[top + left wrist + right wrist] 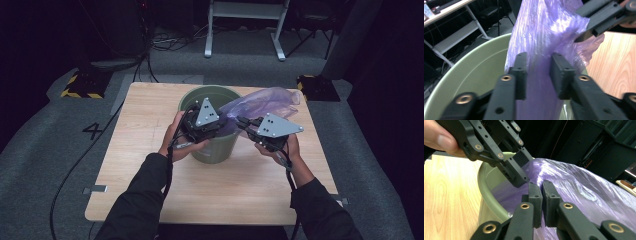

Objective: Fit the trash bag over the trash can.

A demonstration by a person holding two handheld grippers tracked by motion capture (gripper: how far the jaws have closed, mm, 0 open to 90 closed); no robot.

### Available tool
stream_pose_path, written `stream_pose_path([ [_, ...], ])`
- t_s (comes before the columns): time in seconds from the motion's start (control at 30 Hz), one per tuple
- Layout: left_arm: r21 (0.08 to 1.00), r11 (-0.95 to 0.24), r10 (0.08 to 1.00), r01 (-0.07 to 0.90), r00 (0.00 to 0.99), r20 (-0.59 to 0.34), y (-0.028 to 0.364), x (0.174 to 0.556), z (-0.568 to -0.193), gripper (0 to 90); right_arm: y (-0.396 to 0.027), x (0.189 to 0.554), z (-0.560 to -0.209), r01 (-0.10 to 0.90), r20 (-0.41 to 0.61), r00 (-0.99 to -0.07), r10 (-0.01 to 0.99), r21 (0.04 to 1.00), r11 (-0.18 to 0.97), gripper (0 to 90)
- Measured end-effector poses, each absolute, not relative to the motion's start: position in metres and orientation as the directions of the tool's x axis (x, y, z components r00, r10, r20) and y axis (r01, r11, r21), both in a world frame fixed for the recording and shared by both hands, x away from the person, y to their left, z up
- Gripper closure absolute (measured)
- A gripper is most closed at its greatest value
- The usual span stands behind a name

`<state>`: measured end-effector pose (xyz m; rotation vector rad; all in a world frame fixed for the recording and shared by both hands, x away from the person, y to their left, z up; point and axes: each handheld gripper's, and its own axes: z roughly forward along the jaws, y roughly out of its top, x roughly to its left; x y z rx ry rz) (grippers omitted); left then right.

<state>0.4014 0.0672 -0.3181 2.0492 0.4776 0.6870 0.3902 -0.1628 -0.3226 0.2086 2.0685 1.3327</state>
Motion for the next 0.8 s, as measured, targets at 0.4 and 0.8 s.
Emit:
stream_pose_path([
  [0.4, 0.836, -0.543, 0.583, 0.082, 0.753, 0.305, 0.081, 0.407, -0.323, 89.4, -0.177, 0.381, -0.316, -0.177, -0.402, -0.782, 0.476, 0.875, 0.450, 44.2],
  [0.8, 0.853, -0.510, 0.625, 0.107, 0.728, 0.282, 0.110, 0.412, -0.328, 89.2, -0.234, 0.356, -0.329, -0.062, -0.366, -0.693, 0.622, 0.889, 0.453, 24.9],
])
